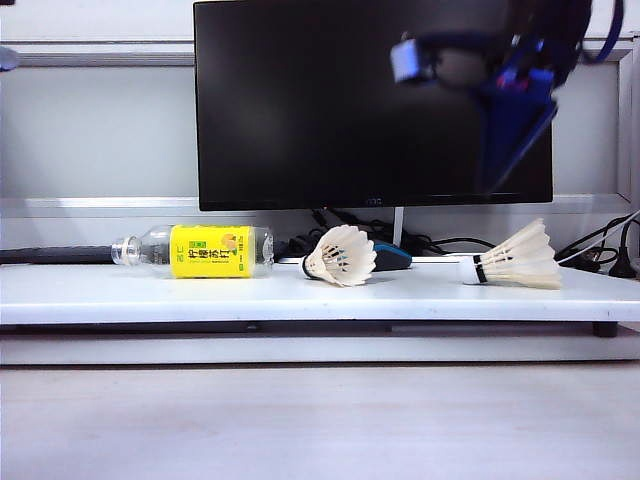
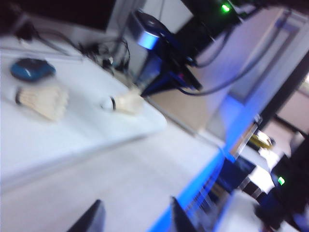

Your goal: Stack the badminton balls on the table vertically.

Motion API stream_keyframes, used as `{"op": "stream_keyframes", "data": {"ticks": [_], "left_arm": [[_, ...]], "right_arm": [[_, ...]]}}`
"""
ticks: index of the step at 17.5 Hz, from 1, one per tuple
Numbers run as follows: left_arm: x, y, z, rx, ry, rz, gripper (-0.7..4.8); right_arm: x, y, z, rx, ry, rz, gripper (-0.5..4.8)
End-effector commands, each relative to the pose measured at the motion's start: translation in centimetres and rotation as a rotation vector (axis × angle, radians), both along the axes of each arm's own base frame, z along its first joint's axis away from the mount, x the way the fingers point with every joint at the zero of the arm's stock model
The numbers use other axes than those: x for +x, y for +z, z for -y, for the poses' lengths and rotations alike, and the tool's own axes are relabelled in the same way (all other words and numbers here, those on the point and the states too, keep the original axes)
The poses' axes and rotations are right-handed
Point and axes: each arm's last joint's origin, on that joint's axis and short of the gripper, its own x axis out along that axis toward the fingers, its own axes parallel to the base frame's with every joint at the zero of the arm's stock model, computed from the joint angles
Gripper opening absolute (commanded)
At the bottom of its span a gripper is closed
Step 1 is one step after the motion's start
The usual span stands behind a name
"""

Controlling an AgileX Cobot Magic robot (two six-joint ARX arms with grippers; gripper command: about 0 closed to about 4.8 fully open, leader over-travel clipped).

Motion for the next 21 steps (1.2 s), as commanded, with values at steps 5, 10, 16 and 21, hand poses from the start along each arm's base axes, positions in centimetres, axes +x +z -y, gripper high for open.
{"op": "stream_keyframes", "data": {"ticks": [5,10,16,21], "left_arm": [[1.1,0.4,1.1,0.157,0.035,-0.084,1.92],[2.4,0.5,1.8,0.241,0.024,-0.146,1.92],[2.9,0.7,2.2,0.282,0.009,-0.147,1.92],[2.9,0.7,2.2,0.279,-0.002,-0.148,1.92]], "right_arm": [[2.0,-2.7,-0.8,-0.042,0.017,-0.045,1.94],[2.6,-2.7,-0.9,-0.068,0.046,0.009,1.95],[4.5,-1.6,-1.7,-0.101,0.043,-0.035,1.94],[7.1,-0.9,-3.0,-0.096,0.053,-0.143,1.94]]}}
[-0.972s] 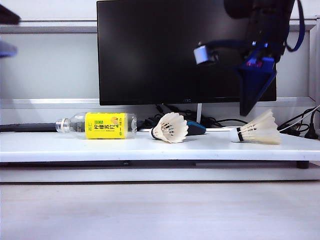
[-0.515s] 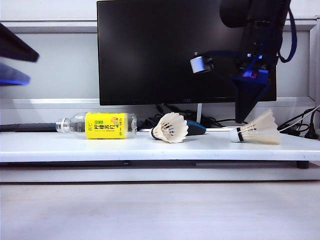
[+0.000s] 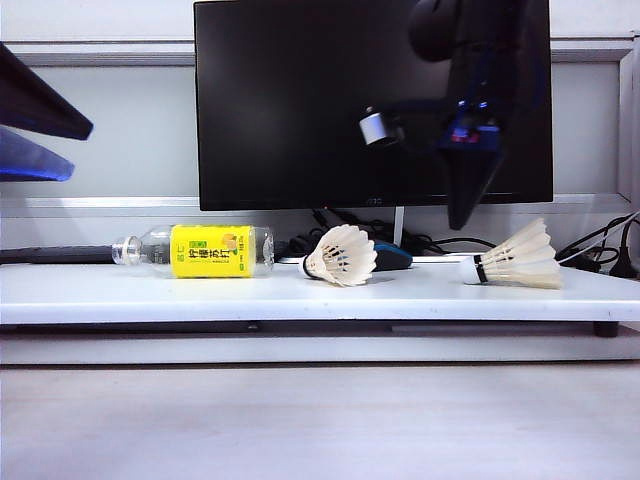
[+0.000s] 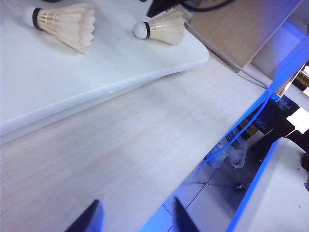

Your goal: Stack the badminton balls on the table vertically.

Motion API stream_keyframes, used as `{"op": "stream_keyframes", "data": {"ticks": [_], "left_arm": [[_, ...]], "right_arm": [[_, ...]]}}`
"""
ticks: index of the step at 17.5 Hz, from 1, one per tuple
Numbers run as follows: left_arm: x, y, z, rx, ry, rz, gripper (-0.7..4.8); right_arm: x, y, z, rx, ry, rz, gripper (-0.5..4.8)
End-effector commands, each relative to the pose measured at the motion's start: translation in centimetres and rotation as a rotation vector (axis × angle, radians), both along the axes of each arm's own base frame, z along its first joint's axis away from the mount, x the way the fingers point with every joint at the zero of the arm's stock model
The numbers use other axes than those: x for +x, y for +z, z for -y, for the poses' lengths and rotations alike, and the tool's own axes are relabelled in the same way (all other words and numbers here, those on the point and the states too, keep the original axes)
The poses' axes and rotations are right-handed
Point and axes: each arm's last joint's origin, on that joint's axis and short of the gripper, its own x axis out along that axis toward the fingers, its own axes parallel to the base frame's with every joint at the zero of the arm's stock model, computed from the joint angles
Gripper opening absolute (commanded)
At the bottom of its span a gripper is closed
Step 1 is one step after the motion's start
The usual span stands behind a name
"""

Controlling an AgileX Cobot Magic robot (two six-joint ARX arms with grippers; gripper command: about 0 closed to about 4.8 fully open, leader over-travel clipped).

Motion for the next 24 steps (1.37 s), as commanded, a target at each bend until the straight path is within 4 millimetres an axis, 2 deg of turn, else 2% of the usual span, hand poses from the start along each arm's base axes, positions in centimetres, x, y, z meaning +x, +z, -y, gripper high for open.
{"op": "stream_keyframes", "data": {"ticks": [1,16,21,24], "left_arm": [[0.0,0.3,0.0,-0.007,-0.012,0.012,1.92],[0.0,0.2,0.0,-0.007,-0.019,0.005,1.92],[-0.1,0.2,0.1,-0.012,-0.036,0.002,1.92],[-0.1,0.2,0.1,-0.012,-0.036,0.002,1.92]], "right_arm": [[0.4,0.3,-0.4,0.033,0.008,-0.054,1.94],[0.6,-0.2,-0.3,-0.006,0.028,-0.065,2.04],[1.1,-1.5,-0.4,-0.02,0.027,-0.099,2.04],[1.3,-1.9,-0.5,-0.039,0.023,-0.103,2.36]]}}
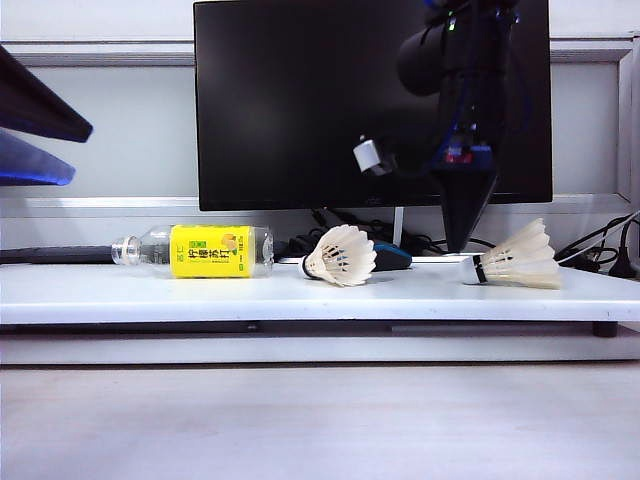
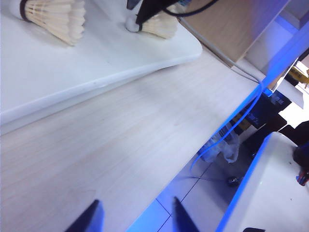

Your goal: Stack the badminton balls on the table vertically.

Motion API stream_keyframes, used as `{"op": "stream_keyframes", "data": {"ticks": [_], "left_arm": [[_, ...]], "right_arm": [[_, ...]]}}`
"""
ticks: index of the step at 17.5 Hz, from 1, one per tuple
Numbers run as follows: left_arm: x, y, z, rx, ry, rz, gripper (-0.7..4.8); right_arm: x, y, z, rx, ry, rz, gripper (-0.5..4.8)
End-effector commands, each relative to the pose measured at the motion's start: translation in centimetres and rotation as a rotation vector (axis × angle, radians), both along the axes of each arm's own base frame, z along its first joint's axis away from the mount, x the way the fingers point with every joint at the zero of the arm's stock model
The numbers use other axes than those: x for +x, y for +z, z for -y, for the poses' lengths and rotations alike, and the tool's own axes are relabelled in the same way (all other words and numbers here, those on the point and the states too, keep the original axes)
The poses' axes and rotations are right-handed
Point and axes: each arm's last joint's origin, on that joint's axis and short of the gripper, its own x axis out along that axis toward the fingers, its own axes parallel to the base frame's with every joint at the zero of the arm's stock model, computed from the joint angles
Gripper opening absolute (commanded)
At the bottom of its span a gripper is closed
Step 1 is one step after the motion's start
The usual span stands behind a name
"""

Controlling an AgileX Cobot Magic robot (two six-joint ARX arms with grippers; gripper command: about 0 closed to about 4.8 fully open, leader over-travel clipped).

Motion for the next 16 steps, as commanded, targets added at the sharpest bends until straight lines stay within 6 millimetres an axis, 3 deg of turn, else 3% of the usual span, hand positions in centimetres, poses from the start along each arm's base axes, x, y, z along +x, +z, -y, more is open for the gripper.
{"op": "stream_keyframes", "data": {"ticks": [1,9,16], "left_arm": [[0.0,0.3,0.0,-0.008,-0.008,0.017,1.92],[0.0,0.3,0.0,-0.009,-0.008,0.017,1.92],[0.0,0.3,0.0,-0.009,-0.008,0.018,1.92]], "right_arm": [[0.2,0.0,0.3,-0.027,-0.008,0.014,2.35],[0.6,0.0,0.8,-0.016,-0.023,0.028,2.35],[0.7,-2.0,0.8,-0.038,-0.022,-0.022,2.35]]}}
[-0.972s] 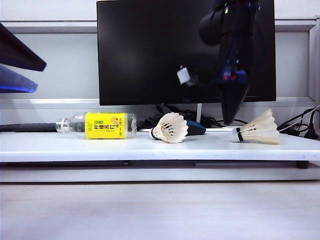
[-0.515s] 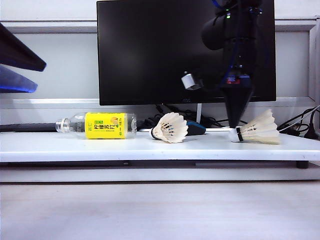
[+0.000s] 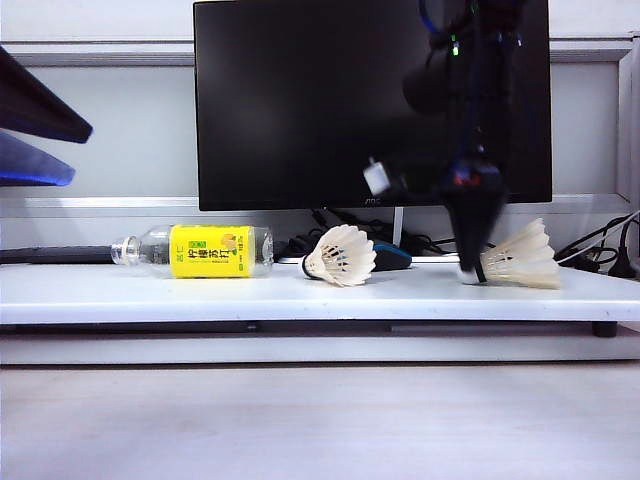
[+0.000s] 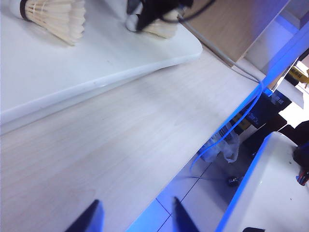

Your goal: Stack the badminton balls on the table vertically.

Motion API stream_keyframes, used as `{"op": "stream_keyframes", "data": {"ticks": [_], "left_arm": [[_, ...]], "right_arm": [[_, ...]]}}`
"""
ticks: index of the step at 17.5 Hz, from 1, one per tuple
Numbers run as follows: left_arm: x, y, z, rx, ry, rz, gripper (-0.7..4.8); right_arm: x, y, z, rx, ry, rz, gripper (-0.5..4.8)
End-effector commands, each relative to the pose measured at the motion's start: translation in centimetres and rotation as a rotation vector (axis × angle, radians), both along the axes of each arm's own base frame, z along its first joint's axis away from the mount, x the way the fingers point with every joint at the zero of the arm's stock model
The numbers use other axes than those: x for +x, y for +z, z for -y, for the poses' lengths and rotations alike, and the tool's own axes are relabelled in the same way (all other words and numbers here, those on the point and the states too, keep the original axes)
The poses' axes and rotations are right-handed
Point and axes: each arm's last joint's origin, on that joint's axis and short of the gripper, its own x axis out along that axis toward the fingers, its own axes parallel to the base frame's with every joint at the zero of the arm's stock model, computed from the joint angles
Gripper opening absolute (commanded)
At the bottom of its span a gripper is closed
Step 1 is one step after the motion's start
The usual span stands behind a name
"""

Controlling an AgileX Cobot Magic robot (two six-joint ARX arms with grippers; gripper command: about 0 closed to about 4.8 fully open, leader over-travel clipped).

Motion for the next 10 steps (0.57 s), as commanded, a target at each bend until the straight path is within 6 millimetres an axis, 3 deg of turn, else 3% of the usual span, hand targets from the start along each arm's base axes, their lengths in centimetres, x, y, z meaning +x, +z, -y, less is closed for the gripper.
{"op": "stream_keyframes", "data": {"ticks": [1,6,10], "left_arm": [[0.01,0.31,0.02,-0.009,-0.007,0.018,1.92],[0.01,0.32,0.01,-0.009,-0.006,0.02,1.92],[0.02,0.33,0.01,-0.009,-0.005,0.021,1.92]], "right_arm": [[-0.17,-0.55,0.06,-0.007,0.004,-0.005,2.34],[0.22,-0.87,0.41,0.006,-0.008,0.019,1.65],[0.42,-1.07,0.32,0.011,-0.009,0.027,1.44]]}}
